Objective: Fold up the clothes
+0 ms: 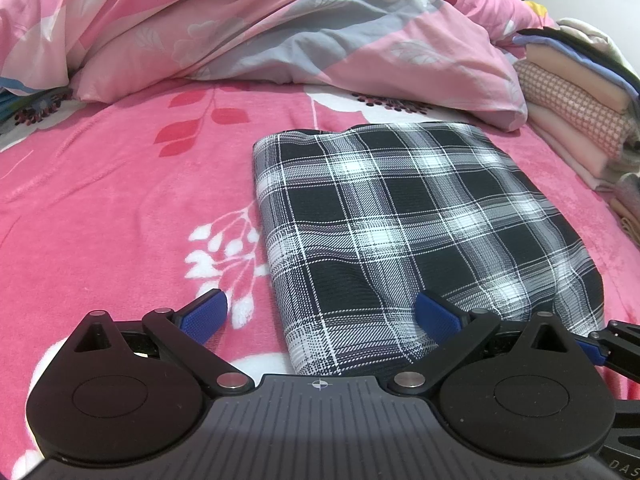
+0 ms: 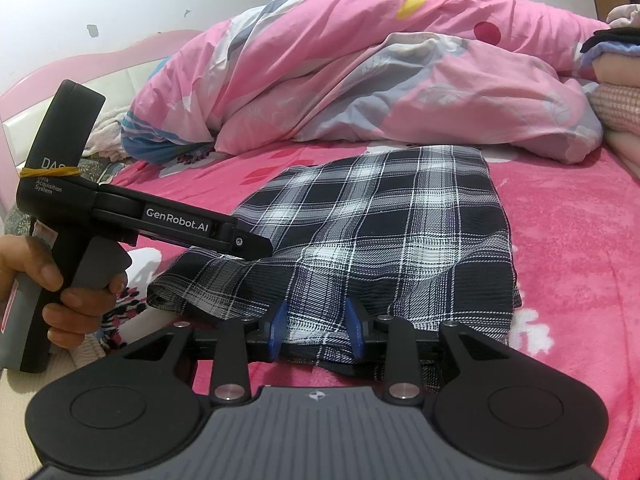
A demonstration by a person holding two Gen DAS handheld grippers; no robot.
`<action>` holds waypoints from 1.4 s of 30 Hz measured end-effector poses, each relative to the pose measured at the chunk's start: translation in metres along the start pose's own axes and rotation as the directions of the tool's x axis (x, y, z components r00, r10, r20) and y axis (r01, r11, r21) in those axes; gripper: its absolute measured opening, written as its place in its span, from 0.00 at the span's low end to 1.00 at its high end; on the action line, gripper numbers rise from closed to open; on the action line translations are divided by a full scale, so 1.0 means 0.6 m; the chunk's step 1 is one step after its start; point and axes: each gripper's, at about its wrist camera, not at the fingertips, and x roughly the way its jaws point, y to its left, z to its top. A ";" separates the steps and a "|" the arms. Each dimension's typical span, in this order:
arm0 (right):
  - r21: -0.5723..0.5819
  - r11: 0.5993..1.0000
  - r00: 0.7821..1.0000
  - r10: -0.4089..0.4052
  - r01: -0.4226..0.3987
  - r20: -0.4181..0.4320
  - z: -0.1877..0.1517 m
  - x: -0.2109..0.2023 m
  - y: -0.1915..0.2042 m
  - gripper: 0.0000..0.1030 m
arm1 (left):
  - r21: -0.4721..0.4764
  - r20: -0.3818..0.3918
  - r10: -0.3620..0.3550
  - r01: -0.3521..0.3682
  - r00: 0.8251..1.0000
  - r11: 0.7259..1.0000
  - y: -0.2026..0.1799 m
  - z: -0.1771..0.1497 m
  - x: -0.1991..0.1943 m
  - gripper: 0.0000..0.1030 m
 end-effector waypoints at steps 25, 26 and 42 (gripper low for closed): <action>0.001 1.000 1.000 0.003 -0.003 0.001 0.000 0.001 -0.003 0.34 | 0.000 0.000 0.000 0.000 1.000 1.000 0.001 0.000 -0.001 0.99; 0.001 1.000 1.000 0.003 -0.003 0.002 0.000 0.001 -0.003 0.35 | 0.000 0.000 0.000 0.000 1.000 1.000 0.001 0.000 -0.001 0.99; 0.007 1.000 1.000 0.002 -0.003 0.008 -0.002 0.001 -0.001 0.35 | 0.000 -0.001 0.005 -0.005 1.000 1.000 0.000 0.000 0.001 1.00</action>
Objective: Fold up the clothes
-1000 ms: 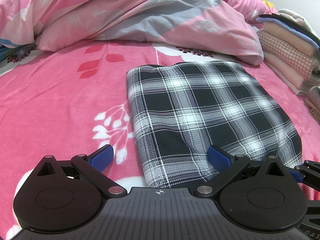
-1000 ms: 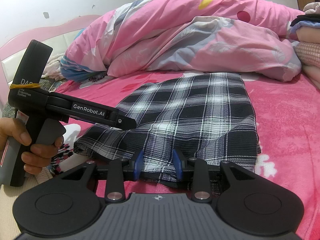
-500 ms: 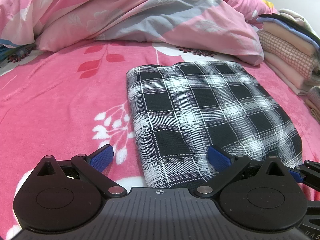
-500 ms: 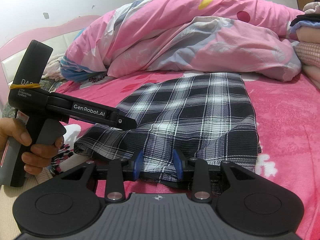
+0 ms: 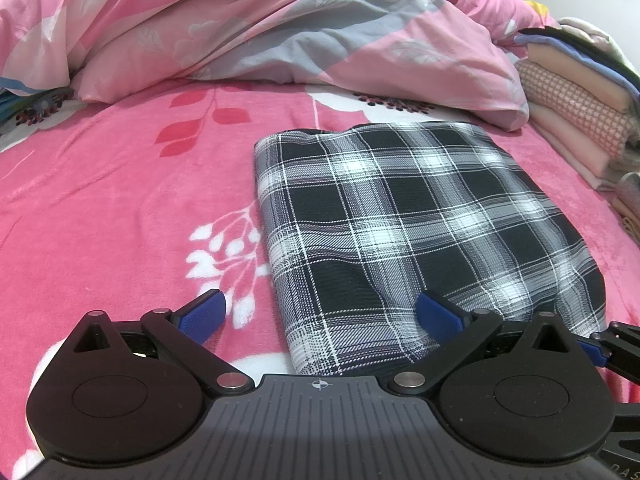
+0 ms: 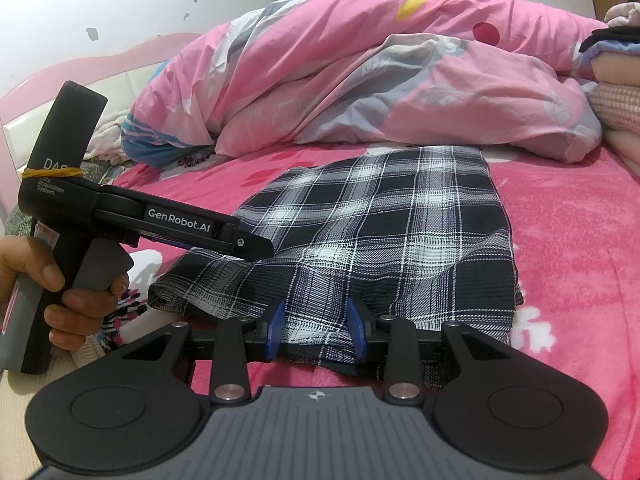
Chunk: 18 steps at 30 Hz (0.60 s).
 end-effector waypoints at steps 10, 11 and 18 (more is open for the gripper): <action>0.008 1.000 1.000 0.000 0.000 0.004 -0.001 0.000 0.000 0.35 | 0.000 0.001 0.002 -0.002 1.000 1.000 0.001 0.000 0.000 1.00; 0.009 1.000 1.000 0.000 0.000 0.004 -0.001 0.000 0.000 0.35 | 0.000 0.001 0.002 -0.002 1.000 1.000 0.001 0.000 0.000 1.00; 0.032 0.999 1.000 0.020 -0.020 0.005 0.004 -0.006 -0.007 0.35 | -0.021 0.015 -0.017 0.017 1.000 1.000 0.009 0.001 -0.005 1.00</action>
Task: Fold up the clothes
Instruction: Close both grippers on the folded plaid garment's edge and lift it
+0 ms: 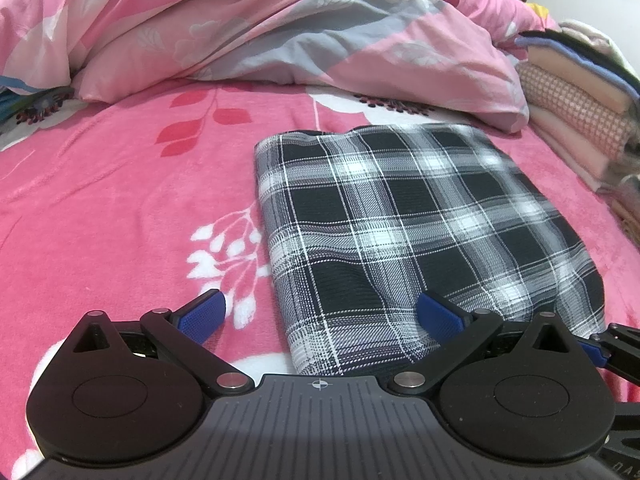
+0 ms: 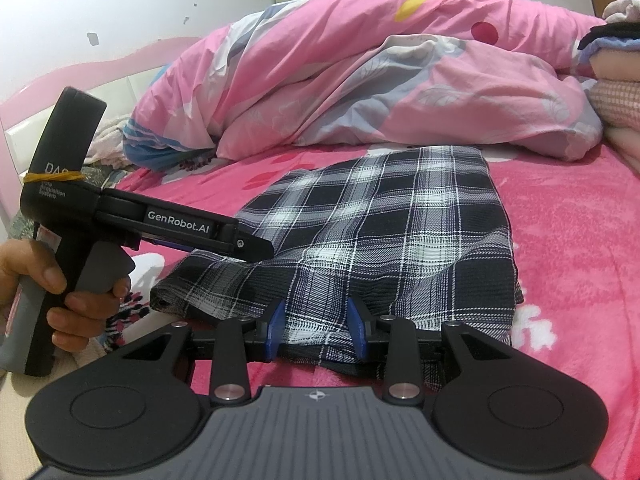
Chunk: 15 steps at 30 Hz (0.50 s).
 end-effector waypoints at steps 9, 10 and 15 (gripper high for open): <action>0.313 0.948 0.985 0.000 -0.054 0.172 0.065 -0.077 -0.156 0.66 | -0.120 -0.022 -0.187 0.183 0.982 0.976 0.048 0.016 0.006 0.99; 0.368 0.927 0.987 0.017 -0.075 0.157 0.070 -0.074 -0.183 0.68 | -0.131 -0.035 -0.203 0.197 0.979 0.972 0.054 0.018 0.011 0.99; 0.540 0.829 0.986 0.167 -0.142 0.003 0.072 -0.014 -0.269 0.73 | -0.177 -0.069 -0.300 0.284 0.952 0.942 0.080 0.024 0.031 0.99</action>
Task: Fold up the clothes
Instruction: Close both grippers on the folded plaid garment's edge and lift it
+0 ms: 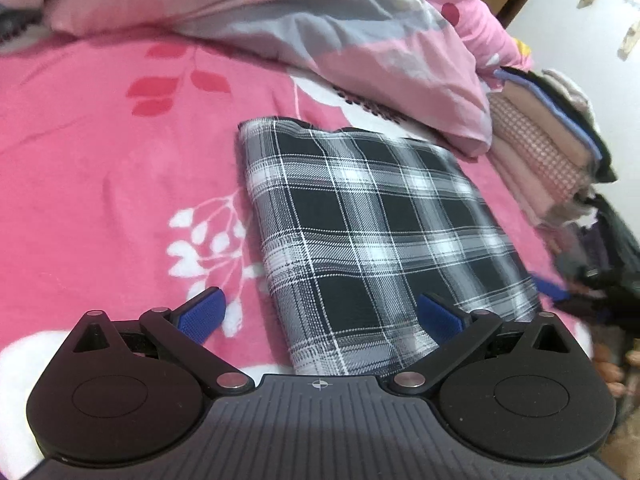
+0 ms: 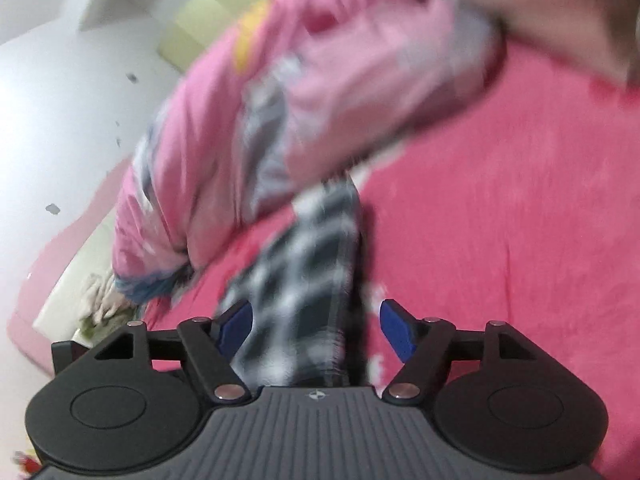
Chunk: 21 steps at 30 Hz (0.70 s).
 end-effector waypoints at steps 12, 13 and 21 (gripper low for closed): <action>0.005 0.984 0.947 0.171 -0.176 -0.272 0.083 0.159 -0.013 0.71 | 0.013 -0.022 -0.199 0.200 0.980 0.980 0.032 0.053 0.054 0.97; 0.000 0.983 0.942 0.175 -0.183 -0.285 0.089 0.173 -0.010 0.71 | 0.009 -0.019 -0.216 0.216 0.976 0.976 0.036 0.058 0.058 0.96; -0.035 0.972 0.926 0.210 -0.232 -0.315 0.110 0.234 -0.001 0.56 | -0.016 0.031 -0.274 0.274 0.961 0.962 0.046 0.080 0.089 0.92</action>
